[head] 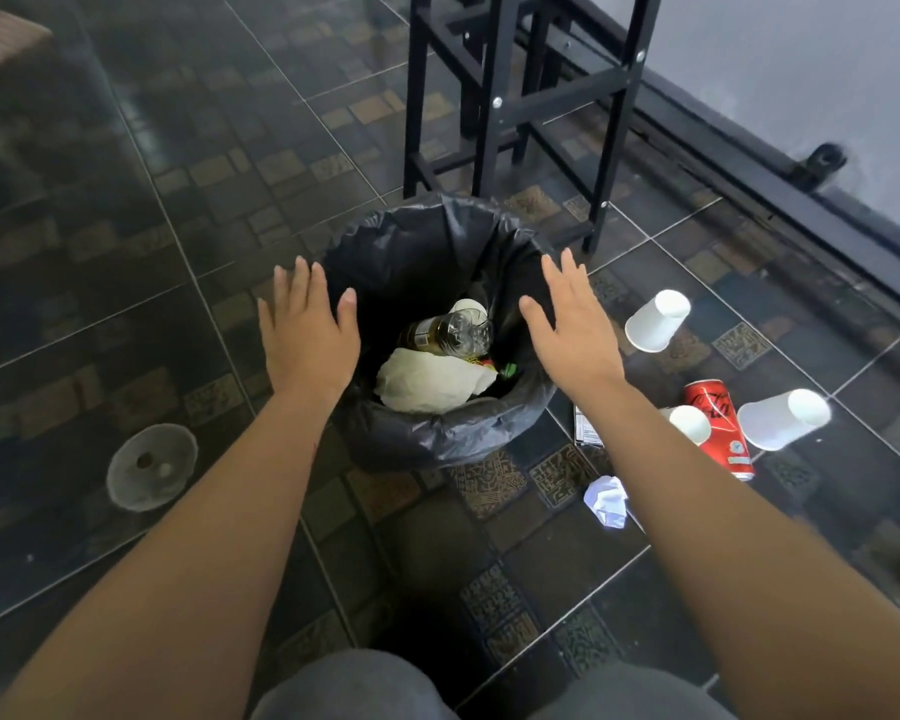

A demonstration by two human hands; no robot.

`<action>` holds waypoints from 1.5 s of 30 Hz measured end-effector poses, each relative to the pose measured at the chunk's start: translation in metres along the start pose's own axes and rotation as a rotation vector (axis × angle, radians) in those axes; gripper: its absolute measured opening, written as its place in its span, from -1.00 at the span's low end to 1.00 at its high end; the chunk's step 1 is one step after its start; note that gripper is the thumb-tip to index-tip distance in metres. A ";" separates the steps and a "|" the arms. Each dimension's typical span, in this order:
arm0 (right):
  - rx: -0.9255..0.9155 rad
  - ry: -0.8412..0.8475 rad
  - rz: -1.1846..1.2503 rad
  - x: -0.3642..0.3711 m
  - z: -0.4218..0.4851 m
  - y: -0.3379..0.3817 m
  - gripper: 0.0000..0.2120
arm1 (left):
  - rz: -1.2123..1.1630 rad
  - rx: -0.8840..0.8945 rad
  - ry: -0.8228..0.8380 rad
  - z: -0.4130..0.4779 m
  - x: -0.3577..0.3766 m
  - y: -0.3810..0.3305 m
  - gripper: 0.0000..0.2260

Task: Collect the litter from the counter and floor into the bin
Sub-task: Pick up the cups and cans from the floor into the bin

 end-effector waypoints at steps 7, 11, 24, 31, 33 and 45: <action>0.005 -0.093 0.060 -0.012 -0.051 -0.057 -0.47 | 0.122 0.258 0.090 -0.043 0.030 -0.084 -0.47; 0.133 -0.089 -0.030 -0.013 -0.089 -0.112 -0.46 | 0.060 0.403 0.130 -0.067 0.046 -0.141 -0.49; 0.320 0.045 -0.251 0.007 -0.126 -0.225 -0.34 | 0.475 0.780 0.258 -0.151 0.219 -0.278 -0.41; 0.313 0.095 -0.349 0.027 -0.108 -0.255 -0.31 | 0.395 0.604 0.566 -0.148 0.316 -0.248 -0.30; 0.296 0.068 -0.360 0.027 -0.104 -0.256 -0.33 | 0.379 0.587 0.606 -0.148 0.329 -0.247 -0.32; 0.206 -0.152 -0.153 0.013 -0.109 -0.247 -0.54 | 0.159 0.529 0.459 -0.139 0.309 -0.241 -0.59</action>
Point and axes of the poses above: each hand's wrist, its own z-axis towards the middle knuckle, its own x-axis out of the palm, y = z × x, the point moved 10 cm from there along z, towards the middle knuckle, and after that the axes turned 15 degrees about y, right-handed, at the moved point
